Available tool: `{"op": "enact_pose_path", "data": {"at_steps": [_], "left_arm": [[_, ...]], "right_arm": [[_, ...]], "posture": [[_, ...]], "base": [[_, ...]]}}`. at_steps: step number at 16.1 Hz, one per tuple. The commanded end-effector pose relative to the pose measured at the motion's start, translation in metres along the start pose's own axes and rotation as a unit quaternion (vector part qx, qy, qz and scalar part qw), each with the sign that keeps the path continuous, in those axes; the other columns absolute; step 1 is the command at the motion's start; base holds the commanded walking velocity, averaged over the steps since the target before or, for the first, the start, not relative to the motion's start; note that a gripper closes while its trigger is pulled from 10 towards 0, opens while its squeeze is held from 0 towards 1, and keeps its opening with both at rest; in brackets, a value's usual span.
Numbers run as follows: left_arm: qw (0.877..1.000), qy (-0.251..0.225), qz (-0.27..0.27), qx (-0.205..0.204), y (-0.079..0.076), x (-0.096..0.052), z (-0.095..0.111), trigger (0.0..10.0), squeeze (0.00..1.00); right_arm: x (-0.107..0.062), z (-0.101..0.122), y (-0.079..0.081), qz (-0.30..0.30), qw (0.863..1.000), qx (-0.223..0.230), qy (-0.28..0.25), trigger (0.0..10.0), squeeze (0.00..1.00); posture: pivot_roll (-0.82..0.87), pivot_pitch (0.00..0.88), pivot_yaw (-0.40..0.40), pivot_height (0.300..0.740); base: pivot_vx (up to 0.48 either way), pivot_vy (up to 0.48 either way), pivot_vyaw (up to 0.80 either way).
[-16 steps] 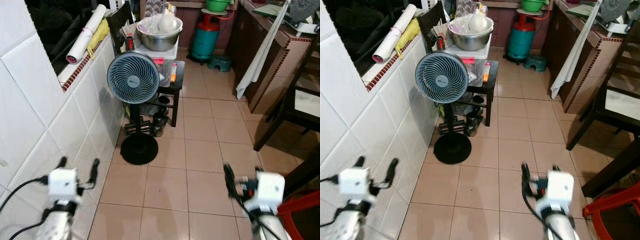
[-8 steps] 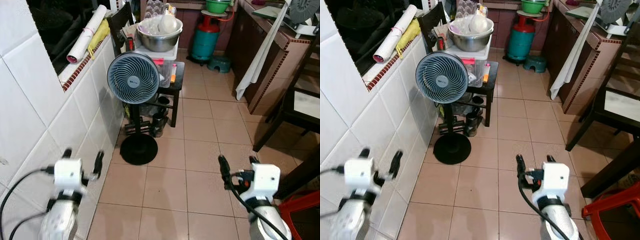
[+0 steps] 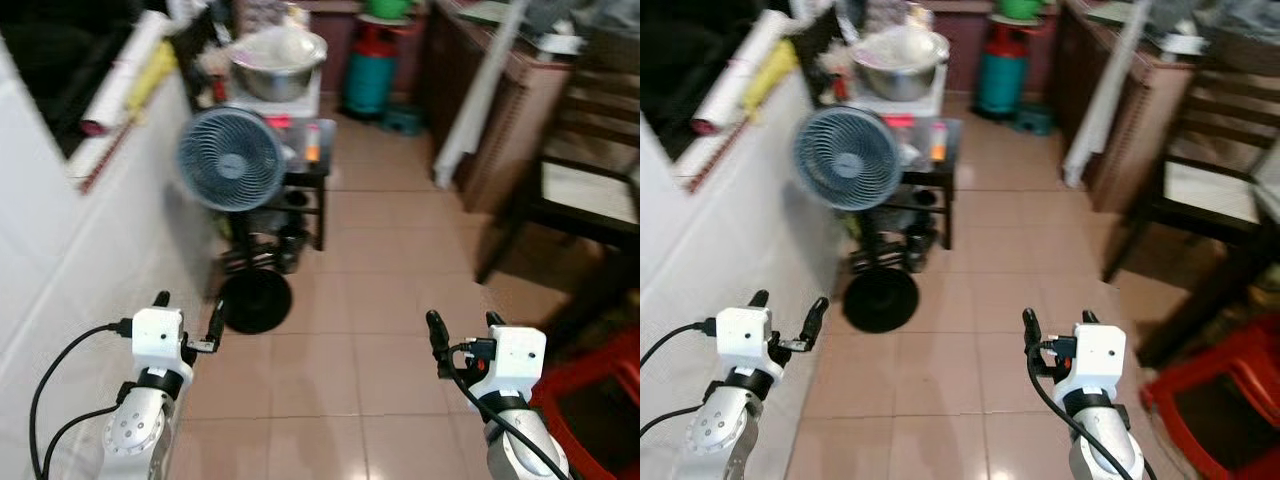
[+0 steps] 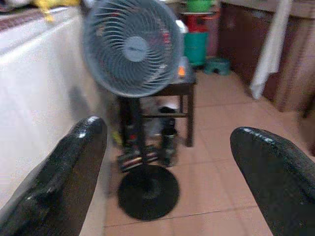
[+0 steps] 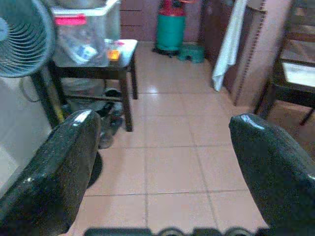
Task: Setting the table
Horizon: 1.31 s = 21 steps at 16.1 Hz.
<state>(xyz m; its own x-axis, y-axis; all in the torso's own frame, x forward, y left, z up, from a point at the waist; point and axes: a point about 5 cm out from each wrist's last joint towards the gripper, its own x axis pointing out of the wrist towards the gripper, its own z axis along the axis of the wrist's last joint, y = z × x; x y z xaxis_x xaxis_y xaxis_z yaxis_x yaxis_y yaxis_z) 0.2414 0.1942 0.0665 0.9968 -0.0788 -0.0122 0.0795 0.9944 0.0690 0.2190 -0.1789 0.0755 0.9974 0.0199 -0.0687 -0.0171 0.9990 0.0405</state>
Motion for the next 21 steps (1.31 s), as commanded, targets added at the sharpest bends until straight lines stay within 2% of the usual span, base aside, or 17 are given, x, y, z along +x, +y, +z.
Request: {"op": "enact_pose_path", "data": {"at_steps": [1,6,16,21], "left_arm": [[1.000,0.000,-0.011,0.002,-0.002,0.000,-0.001,10.0,0.00],[1.000,0.005,-0.025,-0.006,-0.004,-0.001,-0.007,10.0,0.00],[0.999,0.006,-0.043,-0.011,-0.008,-0.001,-0.010,10.0,0.00],[0.999,0.007,-0.048,-0.013,-0.009,-0.001,-0.011,10.0,0.00]], "right_arm": [[0.000,0.000,-0.002,-0.004,1.000,-0.004,0.002,10.0,0.00],[0.000,-0.001,-0.002,0.006,1.000,-0.010,0.006,10.0,0.00],[0.005,-0.001,-0.001,0.009,1.000,-0.012,0.003,10.0,0.00],[0.014,0.006,-0.007,-0.008,1.000,-0.010,-0.009,10.0,0.00]], "posture": [[-0.01,0.000,-0.018,0.740],[0.00,0.000,-0.027,0.740],[0.00,0.000,-0.024,0.740],[-0.01,0.000,-0.019,0.740]], "base": [[0.000,0.000,-0.80],[0.103,0.000,-0.80],[0.338,0.000,-0.80],[0.347,0.000,-0.80]]}}
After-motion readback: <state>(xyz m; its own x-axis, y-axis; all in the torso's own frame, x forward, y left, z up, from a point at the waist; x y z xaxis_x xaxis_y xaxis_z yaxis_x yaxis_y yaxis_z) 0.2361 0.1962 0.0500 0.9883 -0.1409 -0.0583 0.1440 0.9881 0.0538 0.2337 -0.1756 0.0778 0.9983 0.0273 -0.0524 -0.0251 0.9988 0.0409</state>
